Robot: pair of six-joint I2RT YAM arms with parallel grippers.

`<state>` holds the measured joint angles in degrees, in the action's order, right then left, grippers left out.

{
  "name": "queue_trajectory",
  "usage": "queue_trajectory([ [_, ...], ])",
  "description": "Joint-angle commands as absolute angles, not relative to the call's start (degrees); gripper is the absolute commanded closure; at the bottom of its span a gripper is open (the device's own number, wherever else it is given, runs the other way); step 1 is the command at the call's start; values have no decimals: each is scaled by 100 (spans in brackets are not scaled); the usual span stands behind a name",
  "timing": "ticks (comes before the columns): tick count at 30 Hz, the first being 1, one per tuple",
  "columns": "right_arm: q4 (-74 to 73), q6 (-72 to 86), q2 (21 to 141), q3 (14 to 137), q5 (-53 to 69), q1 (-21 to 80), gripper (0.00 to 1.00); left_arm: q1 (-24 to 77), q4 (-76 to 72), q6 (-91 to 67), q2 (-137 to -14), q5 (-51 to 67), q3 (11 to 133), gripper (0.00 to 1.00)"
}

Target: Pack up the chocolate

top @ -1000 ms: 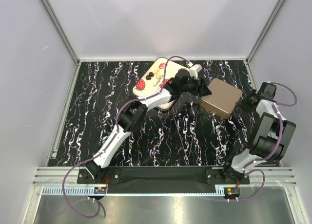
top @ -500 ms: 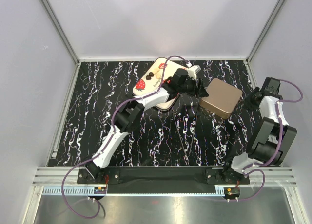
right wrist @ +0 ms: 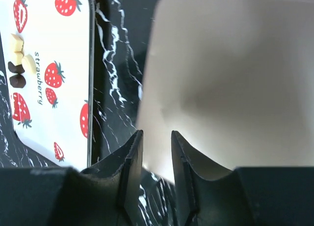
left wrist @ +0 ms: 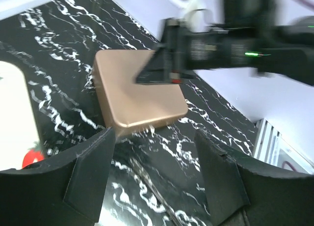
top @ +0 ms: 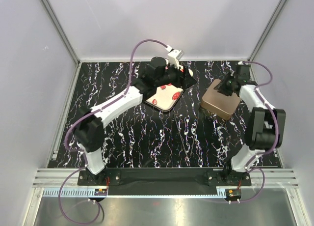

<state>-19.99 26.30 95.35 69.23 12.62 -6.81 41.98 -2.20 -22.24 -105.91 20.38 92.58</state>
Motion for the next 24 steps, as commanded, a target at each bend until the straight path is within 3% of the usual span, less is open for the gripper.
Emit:
queue_trajectory([
  [1, -1248, 2812, 10122, 7496, 1178, -273, 64, 4201, -167, -2179, -9829, 1495, 8599, 29],
  [6, -1642, 2690, 11431, 8610, 861, -35, 64, 4219, -220, -2277, -9133, 1477, 7789, 29],
  [10, -2125, 2523, 11768, 8816, 564, -35, 65, 4210, -53, -2101, -8667, 1205, 7471, 30],
  [24, -2373, 2172, 10003, 6742, -615, -44, 63, 4342, 614, -2074, -8315, 1196, 7559, 30],
])
